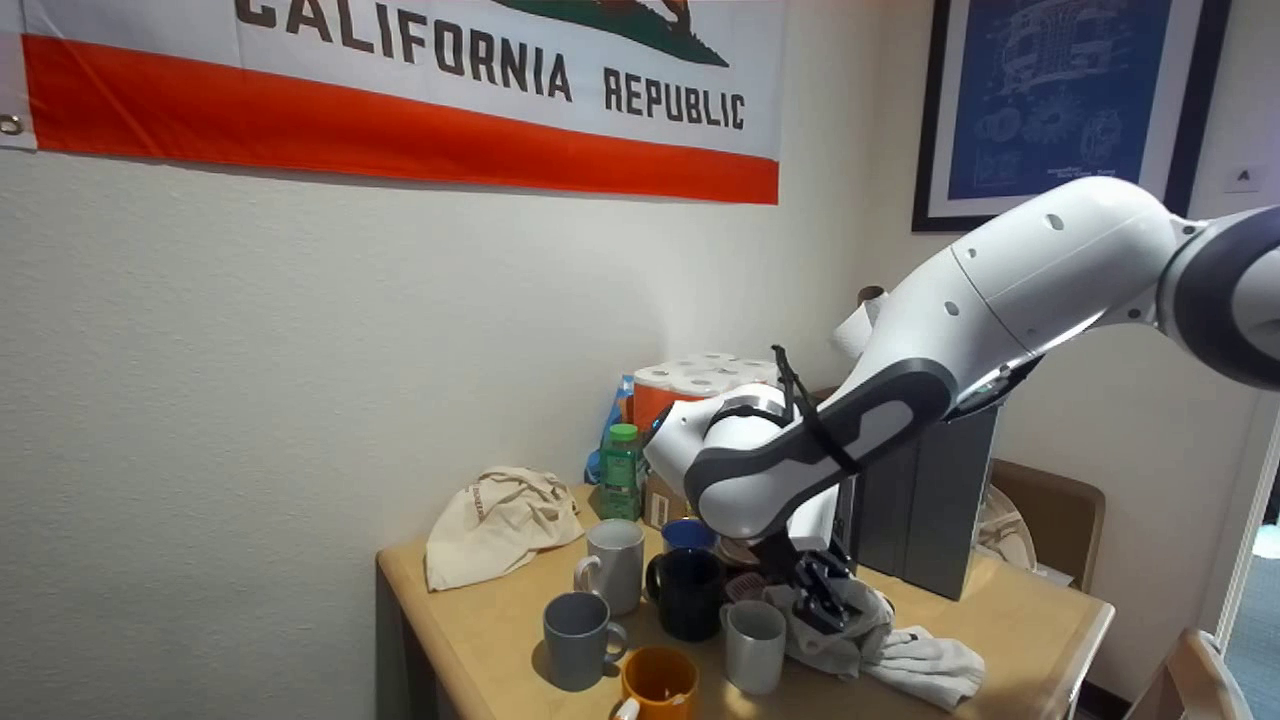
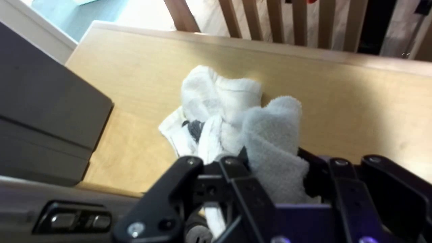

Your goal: Use the towel to wipe the coffee marker

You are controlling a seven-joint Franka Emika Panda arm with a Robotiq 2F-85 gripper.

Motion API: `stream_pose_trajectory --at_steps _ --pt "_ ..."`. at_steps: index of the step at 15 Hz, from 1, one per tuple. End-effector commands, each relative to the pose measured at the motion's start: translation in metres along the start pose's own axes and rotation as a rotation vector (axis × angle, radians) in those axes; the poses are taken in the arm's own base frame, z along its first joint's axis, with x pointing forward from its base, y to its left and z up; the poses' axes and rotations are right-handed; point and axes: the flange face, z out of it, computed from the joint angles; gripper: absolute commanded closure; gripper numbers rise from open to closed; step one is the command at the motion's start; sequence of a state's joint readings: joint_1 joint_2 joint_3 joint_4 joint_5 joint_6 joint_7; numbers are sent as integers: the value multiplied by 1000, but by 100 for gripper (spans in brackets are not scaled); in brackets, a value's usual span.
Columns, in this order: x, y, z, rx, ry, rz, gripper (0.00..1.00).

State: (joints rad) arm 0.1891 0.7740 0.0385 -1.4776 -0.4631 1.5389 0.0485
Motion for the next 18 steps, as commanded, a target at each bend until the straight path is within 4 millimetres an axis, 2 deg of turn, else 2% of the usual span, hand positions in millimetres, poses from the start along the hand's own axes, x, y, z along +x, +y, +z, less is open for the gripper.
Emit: stream_pose_trajectory --at_steps 1,6,12,18 --pt "-30 0 -4 137 -85 -34 95" --pt "-44 -4 -5 273 -68 -178 95" --pt "-52 -7 -15 286 149 -346 95" --pt "-80 -7 -19 363 324 -541 95"
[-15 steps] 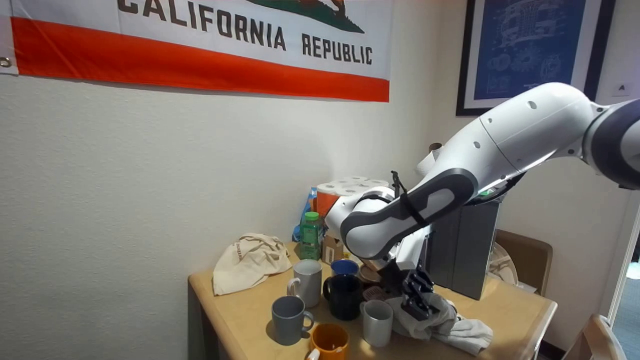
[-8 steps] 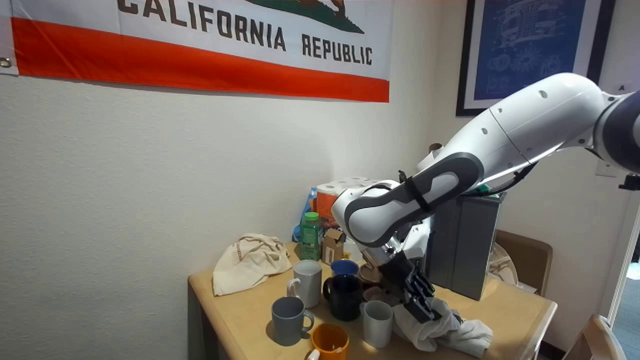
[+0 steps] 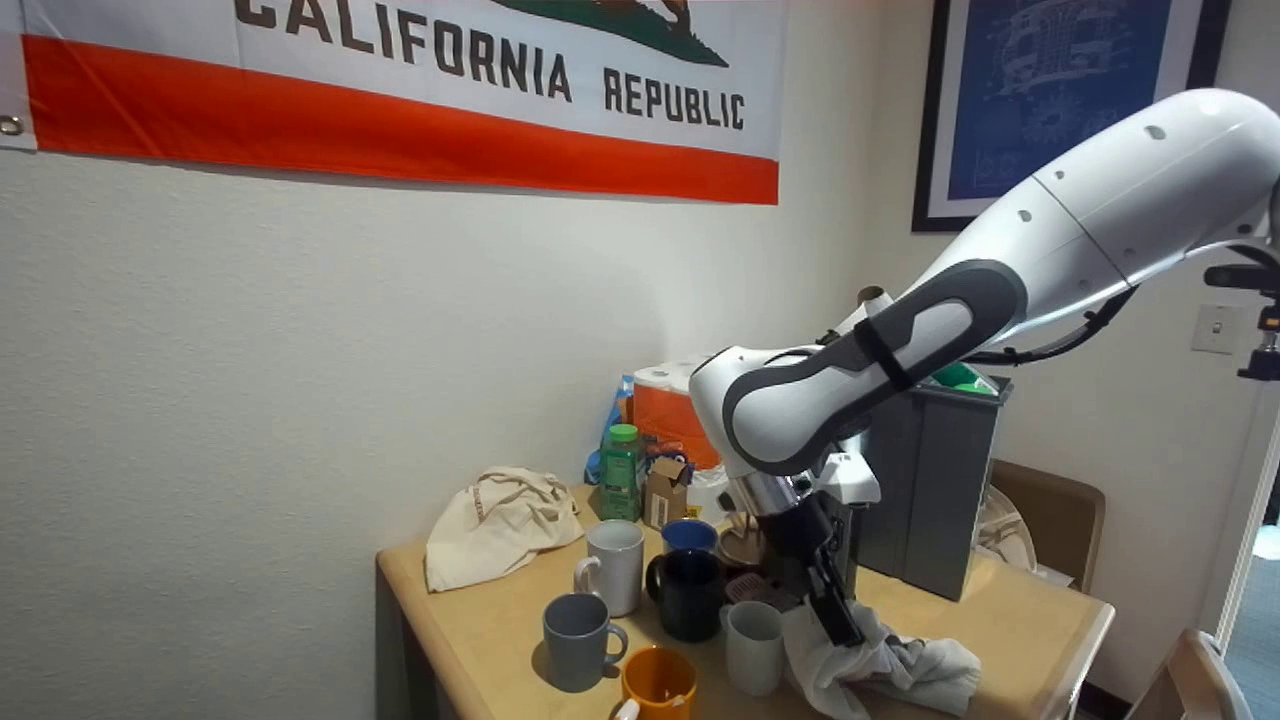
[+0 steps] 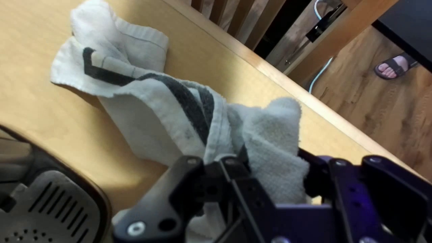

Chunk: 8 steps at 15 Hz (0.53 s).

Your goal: Use the towel to wipe the coffee marker

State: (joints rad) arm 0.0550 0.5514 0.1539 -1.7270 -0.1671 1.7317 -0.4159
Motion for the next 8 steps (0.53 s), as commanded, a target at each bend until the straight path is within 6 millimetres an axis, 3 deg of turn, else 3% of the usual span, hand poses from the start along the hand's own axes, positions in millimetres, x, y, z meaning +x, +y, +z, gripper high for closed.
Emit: stream_pose_trajectory --at_steps 1,5,6,7,8 --pt "-28 -11 -5 41 95 -125 95" --pt "-41 -19 -11 47 149 -209 95" --pt "-44 -20 -12 47 162 -226 56" --pt "-46 -22 -13 44 166 -230 56" --pt "-48 -24 -14 43 170 -239 49"
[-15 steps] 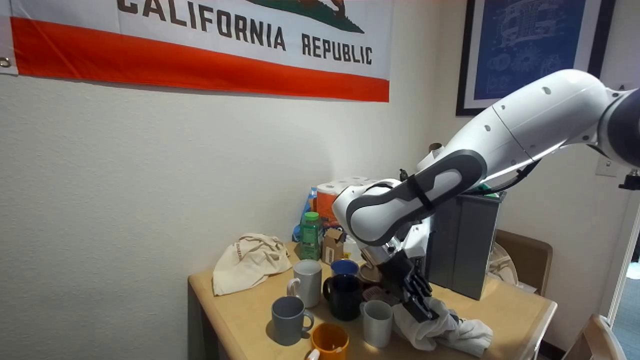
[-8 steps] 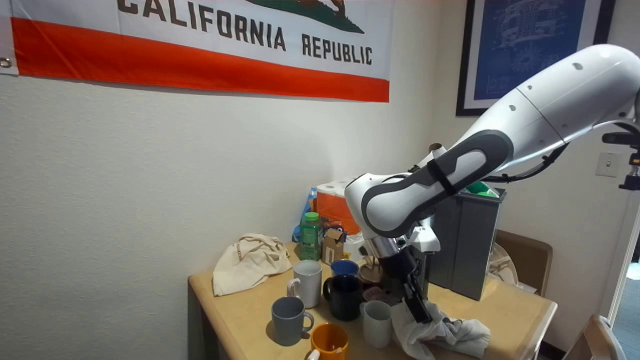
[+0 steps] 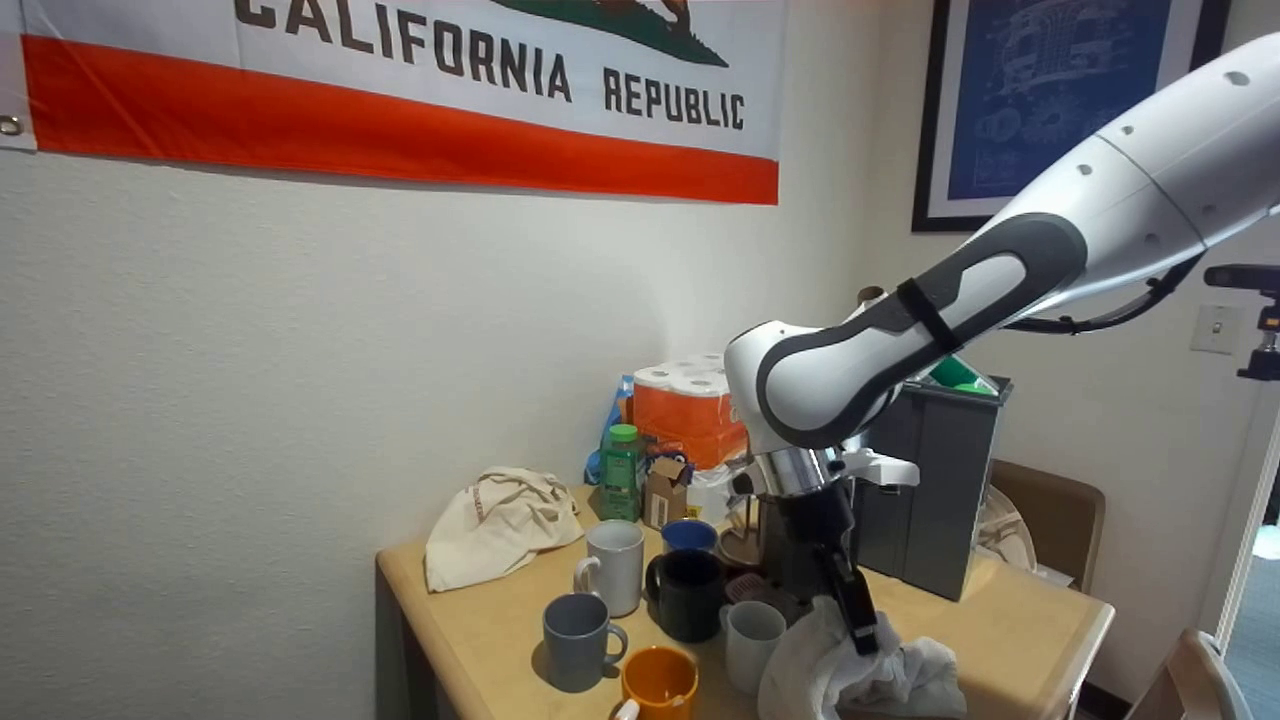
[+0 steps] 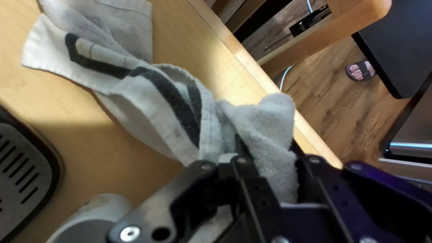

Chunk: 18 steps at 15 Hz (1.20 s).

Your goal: Use the towel to wipe the coffee marker

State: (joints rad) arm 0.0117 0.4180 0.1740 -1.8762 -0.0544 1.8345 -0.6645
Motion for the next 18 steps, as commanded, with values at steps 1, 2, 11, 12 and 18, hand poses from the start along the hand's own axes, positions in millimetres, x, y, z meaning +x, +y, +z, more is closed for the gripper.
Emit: stream_pose_trajectory --at_steps 1,2,11,12,18 --pt "-15 -15 -6 -10 39 -38 42" --pt "-18 -16 -9 -13 41 -48 34" --pt "-42 -29 -51 -115 123 -20 0" --pt "-47 -32 -60 -139 144 -9 0" --pt "-92 -52 -115 -256 260 88 0"
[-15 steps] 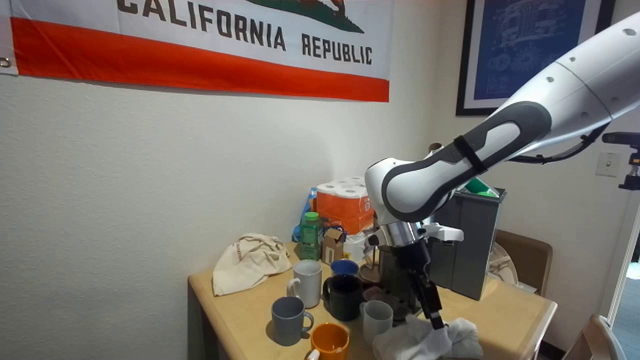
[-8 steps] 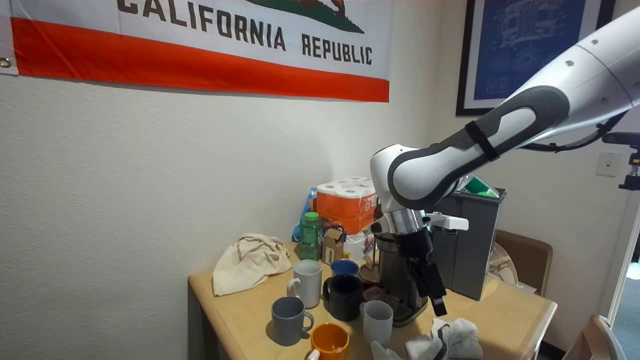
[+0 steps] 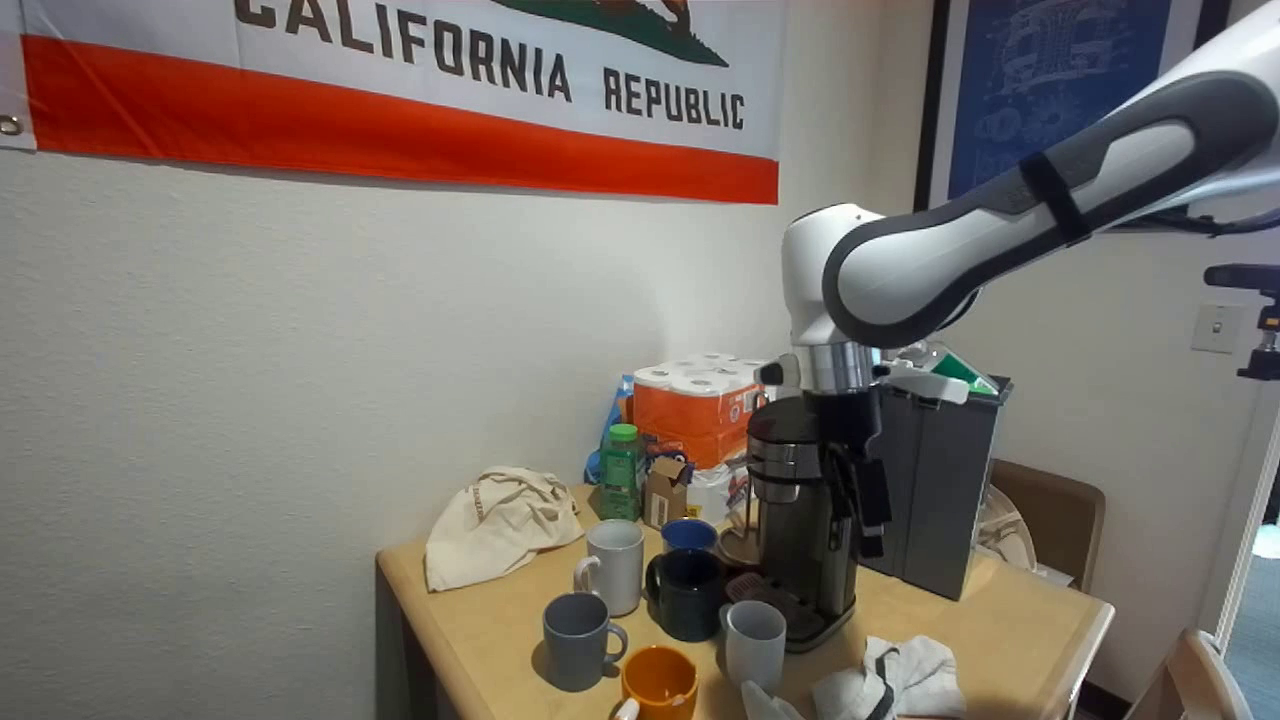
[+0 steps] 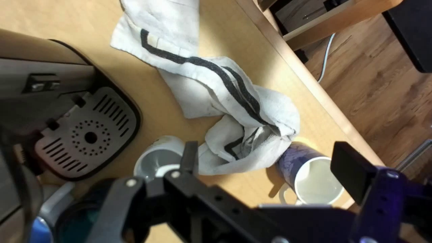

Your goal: Use the towel to wipe the coffee marker

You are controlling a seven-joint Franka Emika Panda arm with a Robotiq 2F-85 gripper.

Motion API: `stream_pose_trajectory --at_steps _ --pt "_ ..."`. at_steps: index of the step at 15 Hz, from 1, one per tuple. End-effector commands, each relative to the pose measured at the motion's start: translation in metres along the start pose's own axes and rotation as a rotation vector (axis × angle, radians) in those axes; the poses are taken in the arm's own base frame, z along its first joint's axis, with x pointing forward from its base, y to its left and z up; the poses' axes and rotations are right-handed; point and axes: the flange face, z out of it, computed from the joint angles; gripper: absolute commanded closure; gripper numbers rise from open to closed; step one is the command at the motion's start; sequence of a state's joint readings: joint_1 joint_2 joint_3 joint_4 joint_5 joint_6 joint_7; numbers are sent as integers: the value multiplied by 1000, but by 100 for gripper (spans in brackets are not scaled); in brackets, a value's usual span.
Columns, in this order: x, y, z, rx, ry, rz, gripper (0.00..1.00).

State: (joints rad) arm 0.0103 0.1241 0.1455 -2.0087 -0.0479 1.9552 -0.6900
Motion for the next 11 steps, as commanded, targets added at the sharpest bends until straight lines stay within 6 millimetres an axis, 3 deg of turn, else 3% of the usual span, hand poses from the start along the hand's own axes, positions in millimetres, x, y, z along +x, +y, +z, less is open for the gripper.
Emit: stream_pose_trajectory --at_steps 1,6,11 --pt "-37 -10 -39 -73 95 136 0" --pt "-75 -11 -88 -190 198 325 0" --pt "-81 -10 -105 -267 197 402 0"
